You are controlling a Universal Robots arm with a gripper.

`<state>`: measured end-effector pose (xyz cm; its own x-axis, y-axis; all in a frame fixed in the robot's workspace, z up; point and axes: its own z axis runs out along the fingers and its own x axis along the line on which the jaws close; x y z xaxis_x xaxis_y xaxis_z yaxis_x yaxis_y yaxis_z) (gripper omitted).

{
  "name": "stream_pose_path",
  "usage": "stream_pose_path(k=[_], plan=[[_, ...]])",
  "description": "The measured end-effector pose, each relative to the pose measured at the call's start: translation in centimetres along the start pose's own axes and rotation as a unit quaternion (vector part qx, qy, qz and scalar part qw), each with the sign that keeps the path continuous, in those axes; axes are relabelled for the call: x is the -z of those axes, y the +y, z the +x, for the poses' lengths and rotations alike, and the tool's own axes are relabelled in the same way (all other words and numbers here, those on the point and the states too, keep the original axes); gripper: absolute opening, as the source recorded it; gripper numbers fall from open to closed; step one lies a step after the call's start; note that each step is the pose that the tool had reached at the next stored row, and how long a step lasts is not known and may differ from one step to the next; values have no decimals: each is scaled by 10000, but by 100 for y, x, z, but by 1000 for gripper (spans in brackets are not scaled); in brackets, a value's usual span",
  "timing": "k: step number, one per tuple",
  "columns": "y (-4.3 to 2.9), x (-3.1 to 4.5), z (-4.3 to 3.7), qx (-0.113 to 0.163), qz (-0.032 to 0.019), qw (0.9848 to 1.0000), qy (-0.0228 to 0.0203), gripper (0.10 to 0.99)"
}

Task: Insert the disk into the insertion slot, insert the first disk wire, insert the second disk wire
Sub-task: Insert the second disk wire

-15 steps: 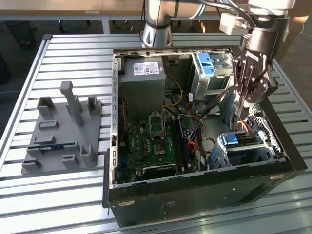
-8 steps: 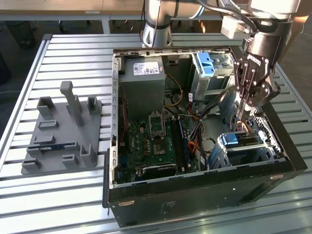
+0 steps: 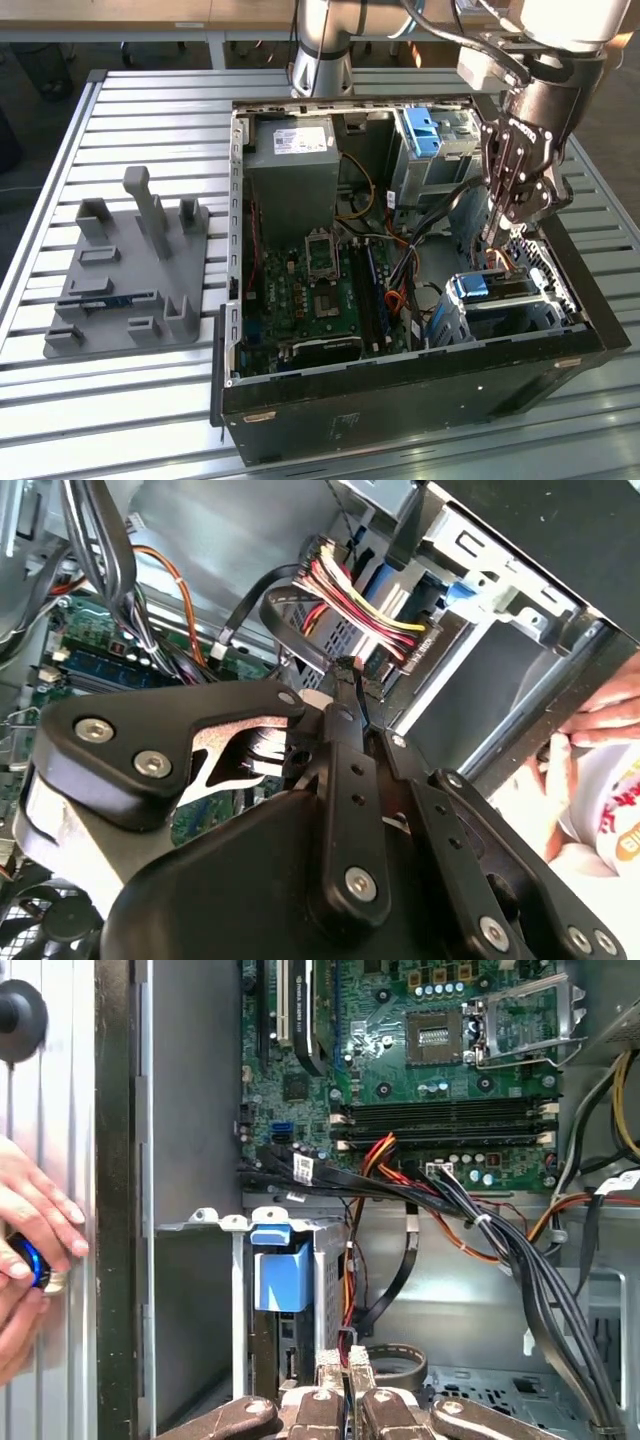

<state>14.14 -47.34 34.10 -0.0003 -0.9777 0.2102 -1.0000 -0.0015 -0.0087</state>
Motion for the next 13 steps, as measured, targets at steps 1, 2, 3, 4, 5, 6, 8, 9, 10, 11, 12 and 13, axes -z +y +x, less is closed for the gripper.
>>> stream_pose_path(k=[1,2,3,4,5,6,8,9,10,11,12,13], plan=[[0,-2,12,-1,1,10000,-43,149],[1,-5,23,-1,2,10000,-90,149],[1,-7,34,-2,3,9999,-139,149],[1,-10,43,-3,4,9998,-198,149],[1,-12,54,-4,6,9996,-265,149],[1,-14,65,-5,7,9995,-327,149],[2,-19,89,-6,9,9990,-438,149],[3,-21,101,-7,9,9988,-487,149],[4,-24,114,-7,9,9986,-532,149],[5,-26,127,-7,9,9984,-574,149],[6,-30,143,-8,10,9981,-614,149],[8,-34,159,-9,9,9979,-641,149]])
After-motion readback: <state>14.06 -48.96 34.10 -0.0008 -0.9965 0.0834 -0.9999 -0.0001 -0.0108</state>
